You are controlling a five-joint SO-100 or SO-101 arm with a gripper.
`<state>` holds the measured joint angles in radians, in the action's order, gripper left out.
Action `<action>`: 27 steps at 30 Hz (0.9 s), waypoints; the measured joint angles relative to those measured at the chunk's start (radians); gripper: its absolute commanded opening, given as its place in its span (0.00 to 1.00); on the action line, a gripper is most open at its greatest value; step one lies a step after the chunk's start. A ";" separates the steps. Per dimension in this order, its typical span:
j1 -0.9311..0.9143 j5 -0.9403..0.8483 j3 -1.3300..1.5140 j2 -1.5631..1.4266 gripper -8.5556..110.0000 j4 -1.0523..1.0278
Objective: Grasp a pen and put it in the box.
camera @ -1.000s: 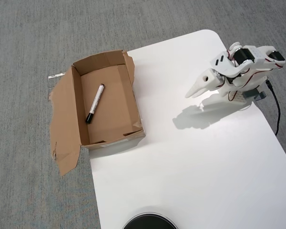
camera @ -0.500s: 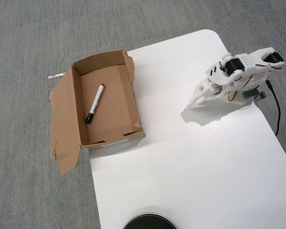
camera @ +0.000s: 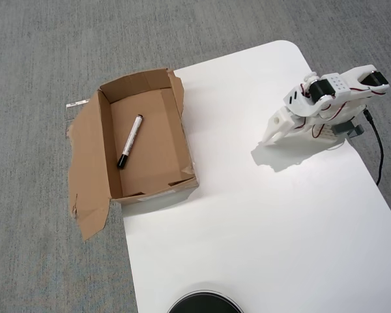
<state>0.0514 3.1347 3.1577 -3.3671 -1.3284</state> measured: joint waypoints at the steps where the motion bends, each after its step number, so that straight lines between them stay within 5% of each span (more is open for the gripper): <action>1: 0.000 0.000 0.000 -0.002 0.07 -0.009; 27: -0.005 0.000 0.000 -0.002 0.08 -0.012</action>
<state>0.0468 3.1347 3.1577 -3.3686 -1.3407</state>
